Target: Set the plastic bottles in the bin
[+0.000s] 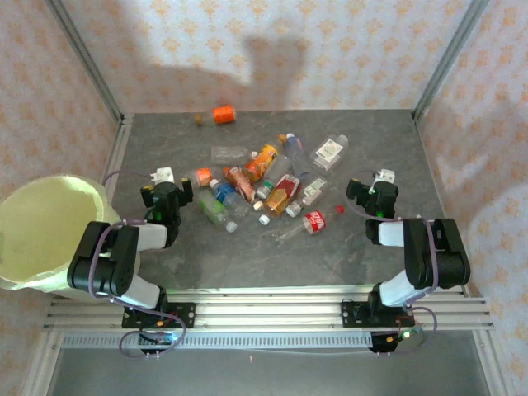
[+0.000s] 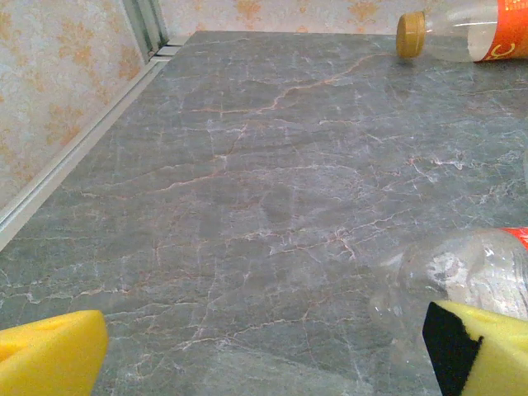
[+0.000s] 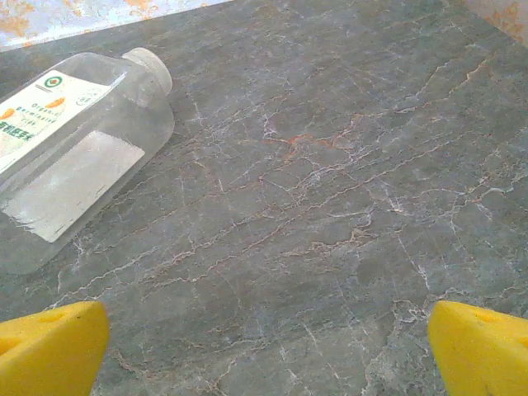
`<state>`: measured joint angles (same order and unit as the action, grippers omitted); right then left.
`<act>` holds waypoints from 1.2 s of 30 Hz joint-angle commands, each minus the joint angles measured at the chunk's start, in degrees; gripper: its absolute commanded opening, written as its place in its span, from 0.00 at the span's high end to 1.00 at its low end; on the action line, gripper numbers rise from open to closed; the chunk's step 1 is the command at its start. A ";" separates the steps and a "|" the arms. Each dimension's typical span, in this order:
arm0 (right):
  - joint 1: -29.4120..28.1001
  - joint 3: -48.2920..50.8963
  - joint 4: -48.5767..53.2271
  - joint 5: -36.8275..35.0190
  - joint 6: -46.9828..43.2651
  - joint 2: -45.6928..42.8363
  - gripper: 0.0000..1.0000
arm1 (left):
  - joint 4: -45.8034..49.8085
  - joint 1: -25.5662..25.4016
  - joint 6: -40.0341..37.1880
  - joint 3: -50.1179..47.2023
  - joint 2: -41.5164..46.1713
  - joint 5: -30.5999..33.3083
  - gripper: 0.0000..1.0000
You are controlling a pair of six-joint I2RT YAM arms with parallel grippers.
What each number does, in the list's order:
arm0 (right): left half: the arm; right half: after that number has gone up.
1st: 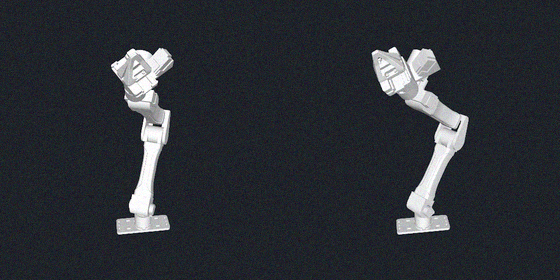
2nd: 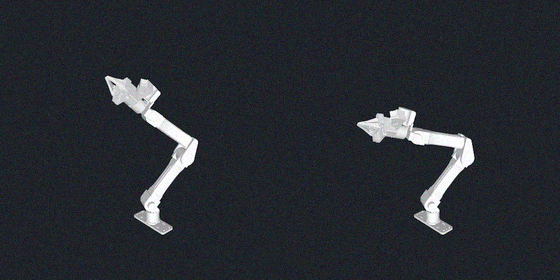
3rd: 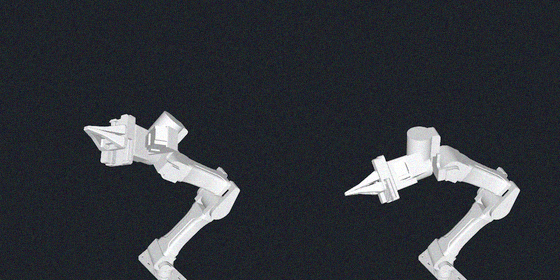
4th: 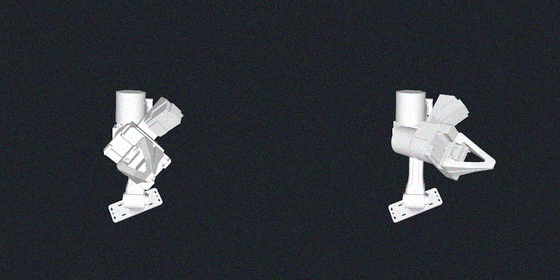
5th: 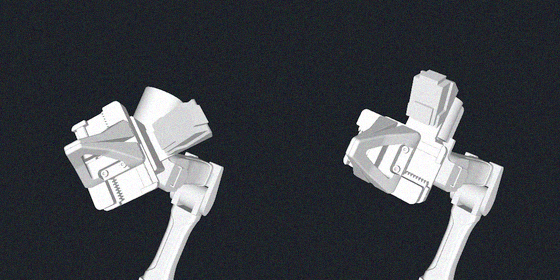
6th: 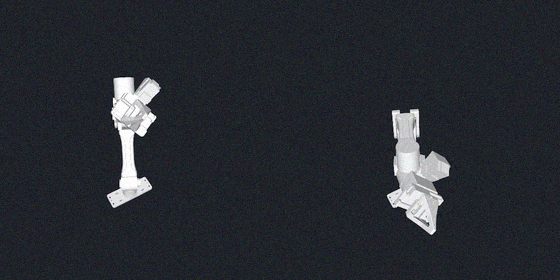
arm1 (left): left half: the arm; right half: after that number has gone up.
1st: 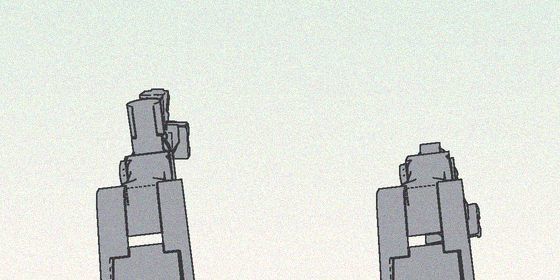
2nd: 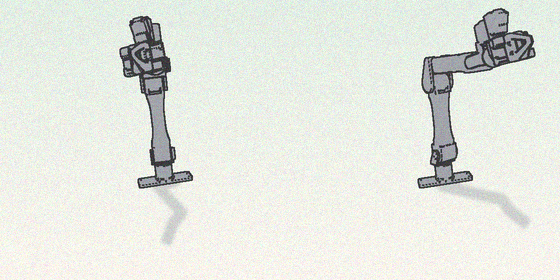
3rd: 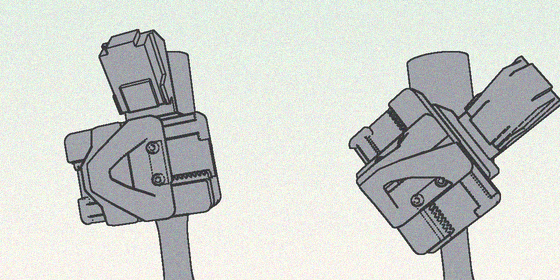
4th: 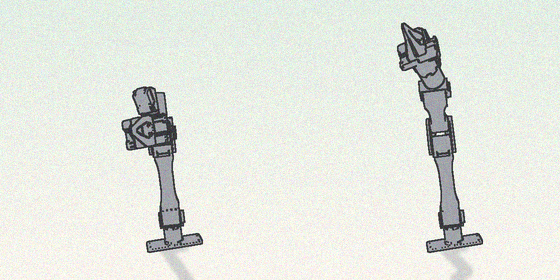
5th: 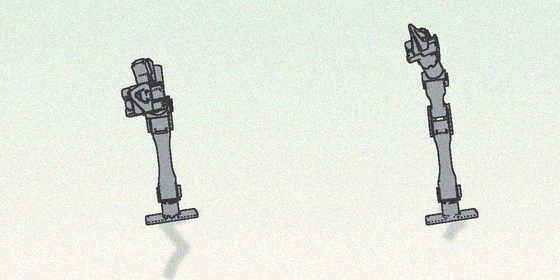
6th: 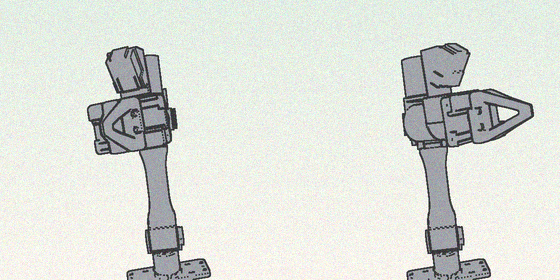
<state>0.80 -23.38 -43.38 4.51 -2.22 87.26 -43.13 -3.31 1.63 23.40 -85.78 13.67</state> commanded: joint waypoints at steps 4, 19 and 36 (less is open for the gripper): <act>-0.05 -0.71 -0.95 0.13 -0.42 -0.10 0.01 | -1.61 0.52 1.29 -0.37 0.26 0.27 0.00; -0.31 -0.71 -0.84 -0.30 -0.42 -0.10 0.01 | -1.25 -0.64 0.14 -0.02 0.09 1.69 0.00; -0.28 -4.97 15.94 -3.48 2.12 -13.05 0.01 | 27.79 -2.89 -1.96 14.51 4.91 -2.16 0.00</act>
<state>0.80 -26.20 -33.06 3.73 -1.93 76.66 -24.86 -4.62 0.45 35.20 -83.02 10.92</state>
